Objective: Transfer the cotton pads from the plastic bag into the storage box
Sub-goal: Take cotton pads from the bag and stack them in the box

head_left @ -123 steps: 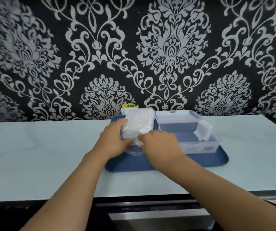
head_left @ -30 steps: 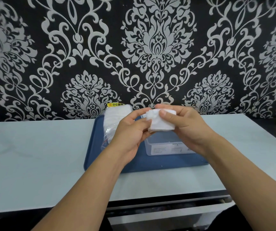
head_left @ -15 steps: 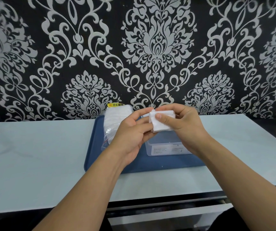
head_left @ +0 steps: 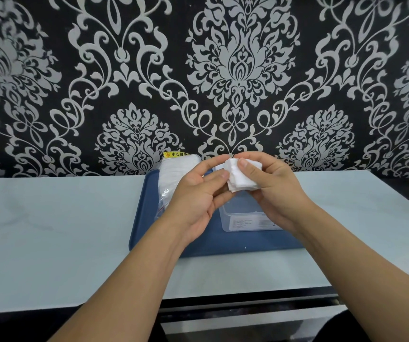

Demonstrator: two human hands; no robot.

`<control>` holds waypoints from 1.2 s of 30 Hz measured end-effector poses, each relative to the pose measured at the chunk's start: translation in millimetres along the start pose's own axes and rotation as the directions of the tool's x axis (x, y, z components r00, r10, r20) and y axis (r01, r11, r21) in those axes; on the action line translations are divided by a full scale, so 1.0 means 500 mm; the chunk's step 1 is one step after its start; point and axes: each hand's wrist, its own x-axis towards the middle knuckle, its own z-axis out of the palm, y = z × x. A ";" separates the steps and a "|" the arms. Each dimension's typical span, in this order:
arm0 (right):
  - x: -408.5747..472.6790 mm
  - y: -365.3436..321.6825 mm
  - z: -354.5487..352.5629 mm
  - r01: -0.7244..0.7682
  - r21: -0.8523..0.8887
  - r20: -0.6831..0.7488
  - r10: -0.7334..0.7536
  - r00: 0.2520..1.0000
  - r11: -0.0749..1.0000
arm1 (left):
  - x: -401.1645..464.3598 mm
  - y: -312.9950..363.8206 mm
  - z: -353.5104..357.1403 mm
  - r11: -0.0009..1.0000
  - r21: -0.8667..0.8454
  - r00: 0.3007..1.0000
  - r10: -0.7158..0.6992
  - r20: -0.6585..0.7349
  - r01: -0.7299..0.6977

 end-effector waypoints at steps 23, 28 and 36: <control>0.006 0.013 0.017 -0.109 -0.268 -0.106 0.084 0.991 0.957 | 0.009 -0.037 0.040 0.982 0.151 0.987 0.128 -0.101 -0.112; -0.020 -0.001 0.008 -0.174 -0.441 -0.019 0.185 0.983 0.880 | 0.031 -0.057 0.063 0.958 0.254 0.965 0.184 -0.188 -0.133; 0.015 -0.096 -0.109 -0.238 -0.680 -0.340 -0.011 0.940 0.693 | 0.047 -0.074 0.050 0.623 0.754 0.944 0.329 -0.012 -0.208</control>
